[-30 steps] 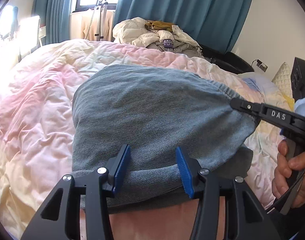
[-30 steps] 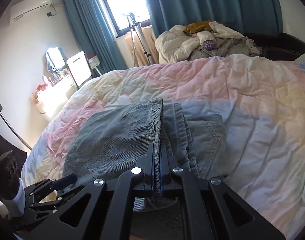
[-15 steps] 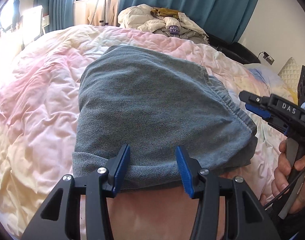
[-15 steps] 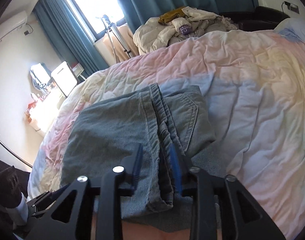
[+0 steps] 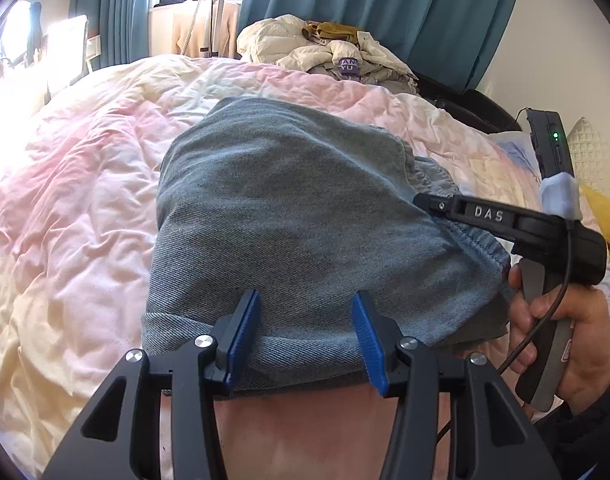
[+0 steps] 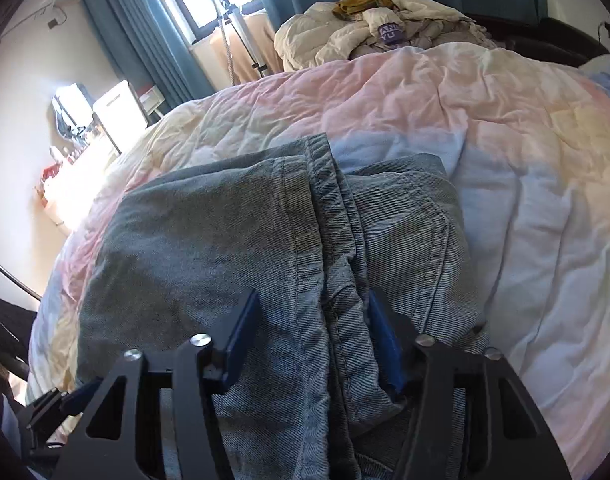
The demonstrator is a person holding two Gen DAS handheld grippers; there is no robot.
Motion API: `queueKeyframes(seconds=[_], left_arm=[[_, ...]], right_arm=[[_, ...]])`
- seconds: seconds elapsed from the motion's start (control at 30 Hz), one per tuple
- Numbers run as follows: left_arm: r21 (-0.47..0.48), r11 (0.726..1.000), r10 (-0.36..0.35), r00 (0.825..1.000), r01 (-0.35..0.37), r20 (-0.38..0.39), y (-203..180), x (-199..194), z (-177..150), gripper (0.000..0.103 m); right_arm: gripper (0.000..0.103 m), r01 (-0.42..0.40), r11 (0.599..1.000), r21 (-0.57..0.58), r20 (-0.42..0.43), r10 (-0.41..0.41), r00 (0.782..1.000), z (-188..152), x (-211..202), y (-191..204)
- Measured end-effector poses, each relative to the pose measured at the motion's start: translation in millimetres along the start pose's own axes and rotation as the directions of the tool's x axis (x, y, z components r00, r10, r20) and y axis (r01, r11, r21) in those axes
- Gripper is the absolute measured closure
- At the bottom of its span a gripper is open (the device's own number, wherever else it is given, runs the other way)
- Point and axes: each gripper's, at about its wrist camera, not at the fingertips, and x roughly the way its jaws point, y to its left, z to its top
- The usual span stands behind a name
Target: Fold clothes
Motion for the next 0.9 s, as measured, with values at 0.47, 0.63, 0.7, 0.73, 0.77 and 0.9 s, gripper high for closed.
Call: queueKeyframes(seconds=[0.47,0.63,0.7,0.73,0.77,0.9], left_arm=[[0.020,0.992,0.114,0.965,-0.122,0.238,9.2,-28.7,14.5,0.054],[0.028,0.991,0.117,0.963,-0.128,0.244,9.0,-26.4,15.8,0.054],[0.027,0.993,0.109,0.964,-0.119,0.243,9.4,-25.9,16.5,0.053],[0.027,0.993,0.106,0.965,-0.116,0.241,9.9,-25.6,16.8,0.053],[0.029,0.993,0.106,0.966,-0.116,0.237,10.1,-25.0,16.6,0.053],[0.015,0.994,0.099,0.975,-0.104,0.201,15.7,-20.6,16.5,0.053]], right_arm=[[0.091,0.106,0.994,0.019,0.145,-0.108,0.983,-9.2,-66.1,0.8],[0.091,0.141,0.983,0.118,0.003,-0.142,0.990,-25.3,-38.5,-29.1],[0.091,0.146,0.979,0.141,-0.025,-0.144,0.989,-29.6,-32.2,-36.2],[0.091,0.146,0.979,0.145,-0.027,-0.144,0.989,-30.6,-32.1,-37.4],[0.091,0.146,0.979,0.145,-0.026,-0.144,0.989,-31.2,-32.5,-37.6],[0.091,0.140,0.980,0.143,-0.018,-0.139,0.990,-33.3,-33.7,-38.6]])
